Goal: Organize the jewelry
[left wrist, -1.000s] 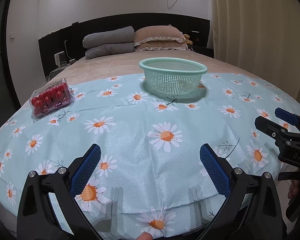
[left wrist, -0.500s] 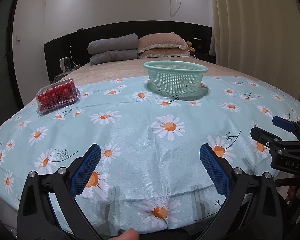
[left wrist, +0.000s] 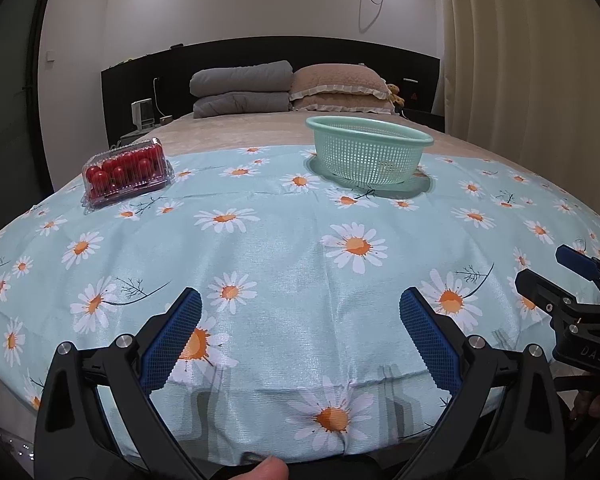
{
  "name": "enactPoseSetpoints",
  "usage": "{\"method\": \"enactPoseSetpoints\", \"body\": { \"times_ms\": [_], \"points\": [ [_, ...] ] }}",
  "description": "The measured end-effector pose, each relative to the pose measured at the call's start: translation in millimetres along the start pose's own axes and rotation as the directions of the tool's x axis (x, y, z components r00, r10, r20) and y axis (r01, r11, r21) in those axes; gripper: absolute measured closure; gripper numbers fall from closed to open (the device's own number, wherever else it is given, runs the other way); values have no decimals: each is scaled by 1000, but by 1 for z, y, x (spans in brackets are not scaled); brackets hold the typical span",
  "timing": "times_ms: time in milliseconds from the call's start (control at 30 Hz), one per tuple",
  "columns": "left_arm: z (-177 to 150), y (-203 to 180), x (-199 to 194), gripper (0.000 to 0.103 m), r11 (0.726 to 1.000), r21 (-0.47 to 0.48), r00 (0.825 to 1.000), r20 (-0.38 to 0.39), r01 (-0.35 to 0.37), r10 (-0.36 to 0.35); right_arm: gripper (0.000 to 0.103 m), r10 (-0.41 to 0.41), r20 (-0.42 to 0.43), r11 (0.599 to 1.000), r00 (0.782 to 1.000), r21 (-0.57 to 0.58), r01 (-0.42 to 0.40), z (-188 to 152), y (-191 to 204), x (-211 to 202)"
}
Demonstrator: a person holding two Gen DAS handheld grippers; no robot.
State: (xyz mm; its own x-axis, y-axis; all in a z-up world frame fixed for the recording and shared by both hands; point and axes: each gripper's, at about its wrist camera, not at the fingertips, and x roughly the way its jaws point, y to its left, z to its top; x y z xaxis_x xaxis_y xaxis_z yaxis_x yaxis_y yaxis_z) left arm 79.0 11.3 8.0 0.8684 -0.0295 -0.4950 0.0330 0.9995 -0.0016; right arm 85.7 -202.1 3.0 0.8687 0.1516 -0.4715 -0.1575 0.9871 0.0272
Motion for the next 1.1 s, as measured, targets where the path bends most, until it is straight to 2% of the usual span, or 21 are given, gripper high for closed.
{"method": "enactPoseSetpoints", "body": {
  "times_ms": [300, 433, 1100],
  "points": [
    [-2, -1, -1, 6, 1000, 7, 1000, 6, 2, -2, 13, -12, -21, 1000, 1000, 5, 12, -2, -1, 2],
    [-4, -2, -3, 6, 999, 19, 1000, 8, 26, -26, 13, -11, -22, 1000, 1000, 4, 11, -3, -1, 2],
    [-4, 1, -2, 6, 1000, 11, 1000, 1, -5, 5, 13, -7, -35, 1000, 999, 23, 8, -3, -6, 2]
  ]
}}
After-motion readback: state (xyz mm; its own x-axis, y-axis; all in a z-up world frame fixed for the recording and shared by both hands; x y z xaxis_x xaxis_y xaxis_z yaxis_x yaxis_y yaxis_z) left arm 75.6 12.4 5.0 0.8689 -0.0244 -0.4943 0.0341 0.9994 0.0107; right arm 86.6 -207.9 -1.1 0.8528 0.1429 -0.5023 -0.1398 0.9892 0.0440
